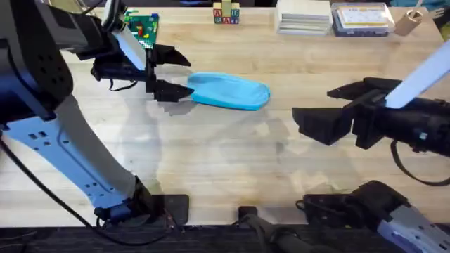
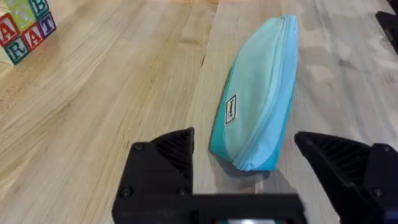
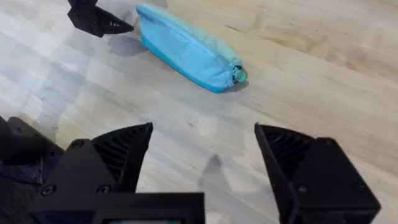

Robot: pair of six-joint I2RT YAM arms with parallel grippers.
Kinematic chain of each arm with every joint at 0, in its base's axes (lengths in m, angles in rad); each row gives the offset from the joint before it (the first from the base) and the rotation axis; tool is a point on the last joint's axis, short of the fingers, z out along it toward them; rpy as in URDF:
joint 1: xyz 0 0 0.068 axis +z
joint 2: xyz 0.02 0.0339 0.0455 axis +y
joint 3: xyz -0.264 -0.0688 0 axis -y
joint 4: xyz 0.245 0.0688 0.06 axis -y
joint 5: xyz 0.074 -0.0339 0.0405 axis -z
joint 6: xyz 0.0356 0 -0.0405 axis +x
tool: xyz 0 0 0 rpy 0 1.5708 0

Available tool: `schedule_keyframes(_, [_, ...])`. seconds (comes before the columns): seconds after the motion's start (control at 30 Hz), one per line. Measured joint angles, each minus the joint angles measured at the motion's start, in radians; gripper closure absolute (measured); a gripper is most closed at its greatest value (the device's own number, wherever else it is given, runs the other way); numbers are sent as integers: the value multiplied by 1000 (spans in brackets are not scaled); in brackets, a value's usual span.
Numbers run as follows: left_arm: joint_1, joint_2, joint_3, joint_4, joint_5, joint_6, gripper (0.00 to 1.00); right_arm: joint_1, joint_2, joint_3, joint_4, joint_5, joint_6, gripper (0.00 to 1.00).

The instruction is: Unzip the bag, pick up the pens from the table one at a time and place them inside, then zip the bag closed.

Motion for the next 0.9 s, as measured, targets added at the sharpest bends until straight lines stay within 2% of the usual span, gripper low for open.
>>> schedule_keyframes(0.3, [1, -27, 24, -35, -9, 4, 4, 0, 0, 0, 0, 0, 0, 4])
schedule_keyframes(0.33, [1, -92, 32, -44, -35, 5, 4, 0, 0, 0, 0, 0, 0, 4])
schedule_keyframes(0.53, [1, -267, 45, -104, -112, 8, 4, 0, 0, 0, 0, 0, 0, 4])
schedule_keyframes(0.57, [1, -341, 45, -144, -157, -5, 4, 0, 0, 0, 0, 0, 0, 4])
schedule_keyframes(0.6, [1, -401, 45, -152, -208, -70, 4, 0, 0, 0, 0, 0, 0, 4])
schedule_keyframes(0.73, [1, -471, 45, -155, -271, -217, 4, 0, 0, 0, 0, 0, 0, 4])
schedule_keyframes(0.9, [1, -545, 45, -155, -353, -449, 6, 0, 0, 0, -11, 0, 0, 4])
